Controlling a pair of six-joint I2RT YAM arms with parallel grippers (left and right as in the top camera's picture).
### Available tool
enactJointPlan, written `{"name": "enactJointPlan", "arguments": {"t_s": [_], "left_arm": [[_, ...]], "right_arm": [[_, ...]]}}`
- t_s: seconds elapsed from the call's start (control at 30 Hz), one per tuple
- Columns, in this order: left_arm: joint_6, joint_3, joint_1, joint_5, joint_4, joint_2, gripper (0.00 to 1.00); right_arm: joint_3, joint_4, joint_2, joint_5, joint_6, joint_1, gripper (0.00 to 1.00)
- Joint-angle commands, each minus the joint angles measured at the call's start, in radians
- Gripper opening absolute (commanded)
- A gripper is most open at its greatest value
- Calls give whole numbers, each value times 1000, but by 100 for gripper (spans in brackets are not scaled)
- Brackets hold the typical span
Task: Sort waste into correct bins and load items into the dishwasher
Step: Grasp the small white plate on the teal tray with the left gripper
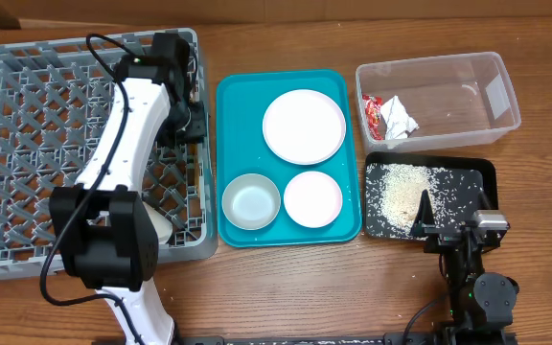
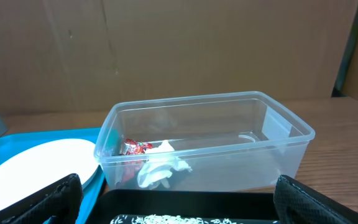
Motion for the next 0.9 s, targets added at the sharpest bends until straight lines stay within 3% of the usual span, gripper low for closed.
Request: {"name": "enactJointPlan", "arguments": {"t_s": [0.0, 0.07, 0.27, 0.5, 0.67, 0.87], "left_arm": [[0, 57, -17, 77, -40, -50, 58], [19, 80, -40, 114, -60, -81, 63], [-6, 82, -187, 49, -148, -173, 60], [-186, -55, -357, -66, -199, -170, 44], [-331, -245, -384, -186, -108, -170, 42], [-315, -433, -367, -144, 106, -170, 40]], "right_arm": [[-10, 5, -11, -2, -4, 0, 100], [-10, 5, -11, -2, -4, 0, 100], [-10, 5, -11, -2, -4, 0, 100], [-10, 5, -11, -2, -4, 0, 100], [-10, 5, -11, -2, -4, 0, 100], [-10, 5, -11, -2, -4, 0, 100]]}}
